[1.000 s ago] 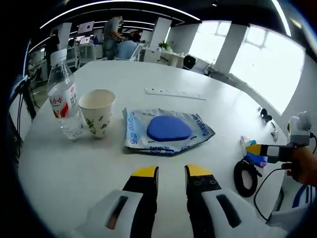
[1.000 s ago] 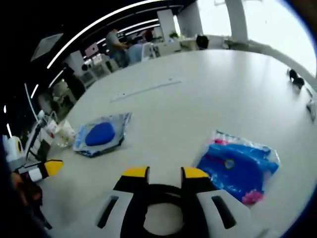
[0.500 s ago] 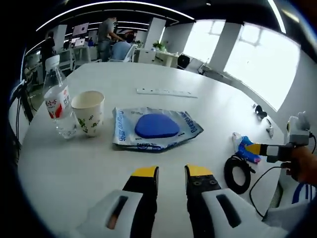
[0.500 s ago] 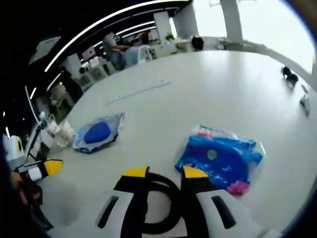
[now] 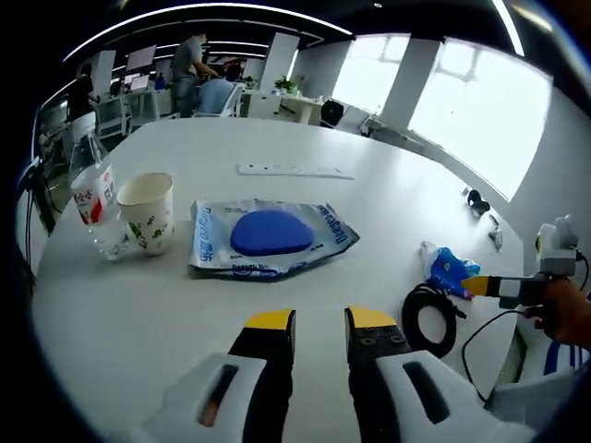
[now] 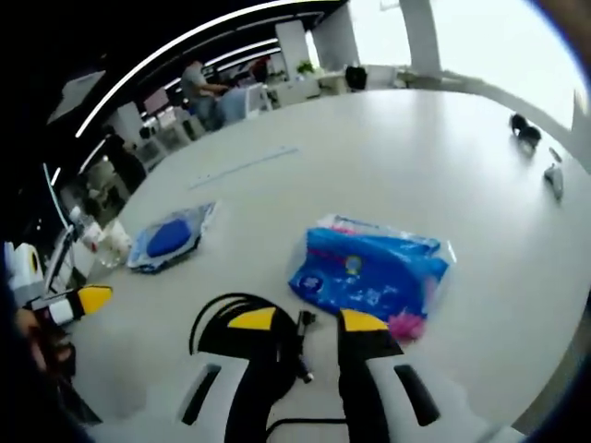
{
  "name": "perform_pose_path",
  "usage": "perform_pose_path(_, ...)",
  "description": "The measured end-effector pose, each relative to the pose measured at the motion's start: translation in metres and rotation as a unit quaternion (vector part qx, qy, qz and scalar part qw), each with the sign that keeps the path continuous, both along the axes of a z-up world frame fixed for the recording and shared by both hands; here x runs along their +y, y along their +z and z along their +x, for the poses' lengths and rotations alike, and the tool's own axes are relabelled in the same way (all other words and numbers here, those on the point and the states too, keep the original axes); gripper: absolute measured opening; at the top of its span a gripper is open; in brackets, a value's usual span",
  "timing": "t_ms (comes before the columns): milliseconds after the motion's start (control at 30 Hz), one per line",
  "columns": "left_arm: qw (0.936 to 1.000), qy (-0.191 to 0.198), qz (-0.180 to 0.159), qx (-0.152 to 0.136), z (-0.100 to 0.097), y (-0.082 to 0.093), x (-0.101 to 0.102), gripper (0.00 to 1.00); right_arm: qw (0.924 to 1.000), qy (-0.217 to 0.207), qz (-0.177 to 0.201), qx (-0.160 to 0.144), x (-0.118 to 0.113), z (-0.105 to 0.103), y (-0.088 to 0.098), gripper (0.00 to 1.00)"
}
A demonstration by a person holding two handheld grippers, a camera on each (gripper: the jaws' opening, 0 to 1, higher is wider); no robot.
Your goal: Arrange the tabletop items into an orderly group along one side of the table until the central work area is clear of visible clutter.
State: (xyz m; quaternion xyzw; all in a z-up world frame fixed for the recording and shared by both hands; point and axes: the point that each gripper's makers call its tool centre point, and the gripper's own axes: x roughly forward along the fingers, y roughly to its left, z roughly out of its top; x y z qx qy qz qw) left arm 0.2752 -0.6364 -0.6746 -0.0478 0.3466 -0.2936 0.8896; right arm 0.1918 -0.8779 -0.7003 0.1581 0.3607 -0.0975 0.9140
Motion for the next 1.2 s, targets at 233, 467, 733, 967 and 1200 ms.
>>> perform_pose_path(233,0.9999,-0.016,-0.002,0.002,-0.010,-0.001,-0.016,0.21,0.9999,-0.011,-0.004,0.002,-0.013,-0.014,0.001,0.22)
perform_pose_path(467,0.9996,-0.028,-0.003,0.001,-0.017,0.000,-0.029,0.21,0.9997,-0.023,-0.008,-0.004,-0.026,-0.024,0.005,0.22)
perform_pose_path(733,0.9989,-0.046,-0.006,-0.006,-0.021,0.004,-0.050,0.21,0.9992,-0.038,-0.010,-0.011,-0.040,-0.034,0.009,0.22)
perform_pose_path(967,0.9975,-0.070,-0.004,-0.010,-0.025,0.006,-0.072,0.21,0.9985,-0.052,-0.011,-0.011,-0.052,-0.044,0.010,0.22)
perform_pose_path(1200,0.9965,-0.082,-0.006,-0.012,-0.028,0.008,-0.087,0.21,0.9979,-0.064,-0.009,-0.010,-0.062,-0.052,0.009,0.22)
